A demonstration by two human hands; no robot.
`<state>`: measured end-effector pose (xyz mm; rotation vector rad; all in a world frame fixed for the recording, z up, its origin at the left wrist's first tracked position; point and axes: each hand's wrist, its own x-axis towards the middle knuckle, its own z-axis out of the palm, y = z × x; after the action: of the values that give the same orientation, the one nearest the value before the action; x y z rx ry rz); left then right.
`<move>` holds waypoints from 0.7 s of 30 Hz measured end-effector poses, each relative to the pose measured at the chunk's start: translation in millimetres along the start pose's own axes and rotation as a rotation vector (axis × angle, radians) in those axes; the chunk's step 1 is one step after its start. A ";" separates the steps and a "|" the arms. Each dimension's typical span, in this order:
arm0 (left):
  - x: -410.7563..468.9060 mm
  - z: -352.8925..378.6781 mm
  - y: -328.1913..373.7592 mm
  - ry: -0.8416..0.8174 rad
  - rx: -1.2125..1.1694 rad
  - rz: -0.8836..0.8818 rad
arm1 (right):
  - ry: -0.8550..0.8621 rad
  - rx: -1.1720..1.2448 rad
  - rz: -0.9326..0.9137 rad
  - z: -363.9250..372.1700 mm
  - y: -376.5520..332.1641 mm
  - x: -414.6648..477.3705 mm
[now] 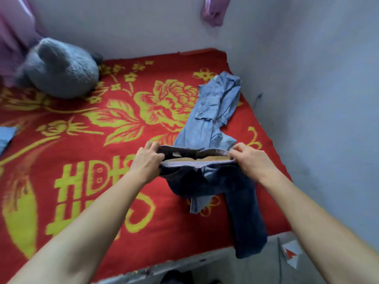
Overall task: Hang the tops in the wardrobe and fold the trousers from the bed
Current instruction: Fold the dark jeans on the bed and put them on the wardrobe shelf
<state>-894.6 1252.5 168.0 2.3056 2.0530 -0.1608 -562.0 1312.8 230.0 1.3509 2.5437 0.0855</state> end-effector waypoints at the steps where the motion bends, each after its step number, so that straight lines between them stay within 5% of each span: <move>1: -5.8 -6.4 4.2 -0.037 -0.002 0.045 | -0.059 -0.031 -0.020 -6.9 0.0 -6.4; 4: -25.1 -24.8 24.9 -0.208 0.036 0.084 | -0.234 -0.176 -0.033 -20.8 -1.4 -30.1; 11: -82.7 -56.1 76.2 -0.209 -0.081 0.099 | -0.383 -0.278 0.055 -17.3 1.1 -112.7; 17: -145.4 -85.7 121.8 -0.292 -0.007 0.074 | -0.260 -0.128 0.115 -27.1 6.2 -185.0; 21: -184.8 -101.7 129.7 -0.205 -0.037 0.016 | -0.157 0.128 0.129 -32.6 8.9 -215.5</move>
<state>-782.3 1065.7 285.5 2.1819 1.9215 -0.3402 -448.0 1143.1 306.1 1.5052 2.3661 -0.1555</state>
